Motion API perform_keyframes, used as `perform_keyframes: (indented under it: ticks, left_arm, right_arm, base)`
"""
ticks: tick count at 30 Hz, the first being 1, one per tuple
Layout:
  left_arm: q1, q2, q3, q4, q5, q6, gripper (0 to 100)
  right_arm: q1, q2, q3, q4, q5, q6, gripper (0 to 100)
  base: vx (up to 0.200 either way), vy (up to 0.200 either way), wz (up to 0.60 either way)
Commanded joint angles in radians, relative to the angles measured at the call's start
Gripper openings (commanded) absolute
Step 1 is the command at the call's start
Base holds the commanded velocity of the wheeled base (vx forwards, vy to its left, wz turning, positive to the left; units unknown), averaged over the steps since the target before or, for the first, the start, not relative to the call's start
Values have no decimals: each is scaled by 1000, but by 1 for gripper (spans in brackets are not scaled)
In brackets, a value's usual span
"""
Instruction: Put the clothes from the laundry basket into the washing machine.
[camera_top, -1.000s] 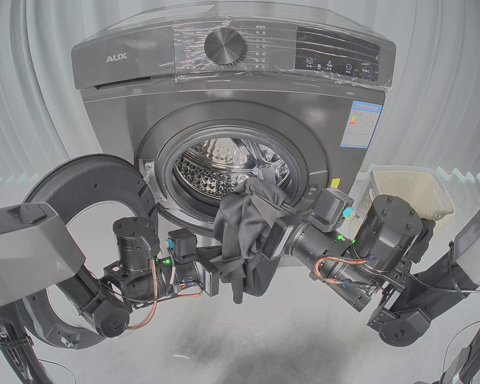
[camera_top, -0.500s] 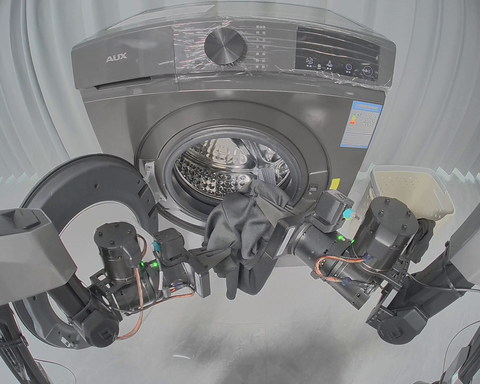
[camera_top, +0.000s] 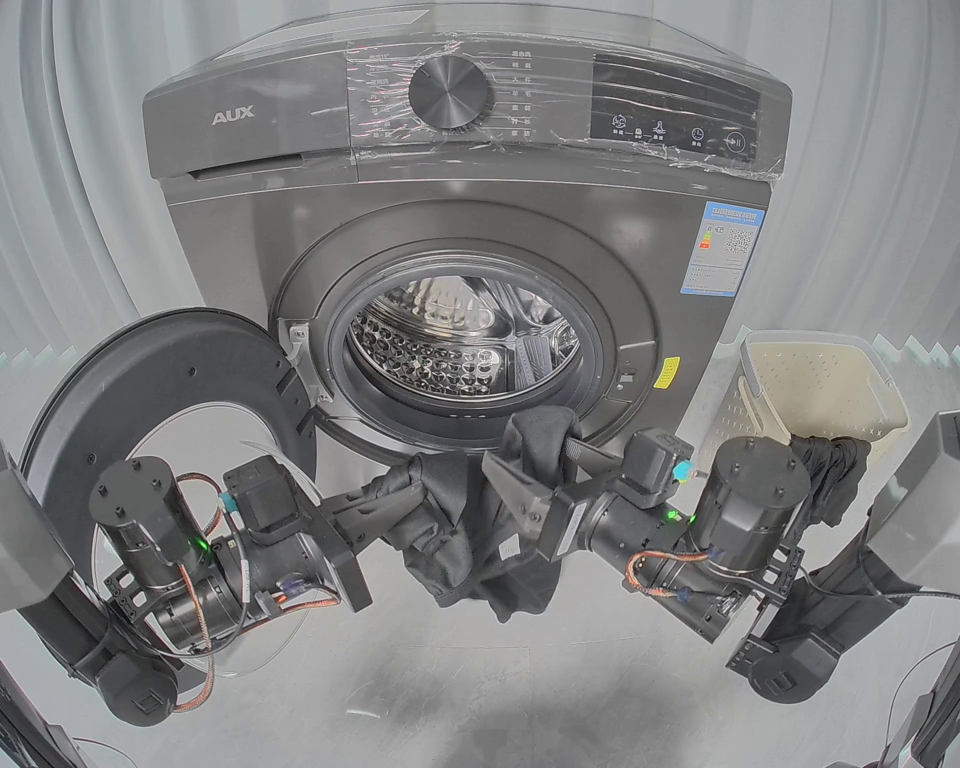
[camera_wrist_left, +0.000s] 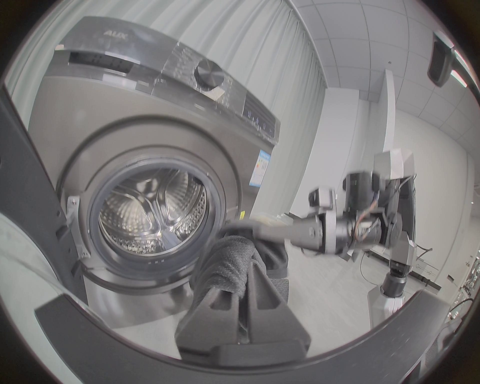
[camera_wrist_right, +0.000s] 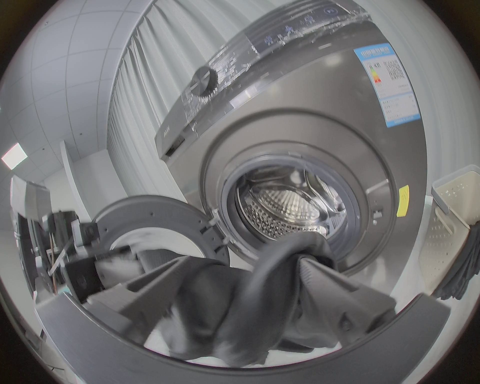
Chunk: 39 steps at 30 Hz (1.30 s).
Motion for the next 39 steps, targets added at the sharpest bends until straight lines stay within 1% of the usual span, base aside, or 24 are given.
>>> perform_keyframes:
  ticks: [1,8,11,13,15,18,20,21,23,27,31,34,35,36,39]
  left_arm:
    - [0,-53,-22,-1,2,-8,0]
    - [0,-53,-57,-1,6,-8,0]
    - [0,-51,-57,-1,6,-6,0]
    - [0,-53,-57,-1,6,-6,0]
    - [0,-54,-57,-1,6,-6,0]
    - [0,-56,-56,-1,6,-6,0]
    - [0,-57,-54,-1,6,-6,0]
    - [1,-57,-56,-1,6,-4,0]
    - [4,-57,-57,-1,6,-4,0]
    - [9,-57,-69,-1,8,-6,0]
    - [10,-56,-85,-1,9,-6,0]
    - [10,-54,-103,-1,43,-6,0]
    - [10,-54,-103,-1,43,-6,0]
    - [10,-54,-111,-1,55,-8,0]
    - [9,-54,-121,-1,57,-8,0]
  right_arm:
    - [-3,37,50,7,0,1,100]
    - [-35,64,94,19,-3,-7,100]
    - [-66,64,122,44,-8,-12,100]
    - [-74,66,134,50,-1,-15,100]
    - [-75,66,142,50,-1,-19,100]
    - [-80,92,151,38,3,-46,100]
    - [-81,106,154,36,12,-55,100]
    - [-81,120,160,36,25,-59,100]
    - [-83,130,173,35,29,-61,100]
    - [-80,153,173,32,31,-64,100]
    - [-75,164,167,15,41,-62,100]
    - [-74,183,182,22,40,-65,100]
    - [-74,183,182,22,40,-65,100]
    - [-69,199,197,15,40,-67,100]
    - [-65,235,191,12,41,-69,100]
  base:
    - [0,0,0]
    - [0,0,0]
    - [0,0,0]
    - [0,0,0]
    - [0,0,0]
    - [0,0,0]
    - [0,0,0]
    - [0,0,0]
    - [0,0,0]
    - [0,0,0]
    - [0,0,0]
    - [0,0,0]
    - [0,0,0]
    - [0,0,0]
    - [0,0,0]
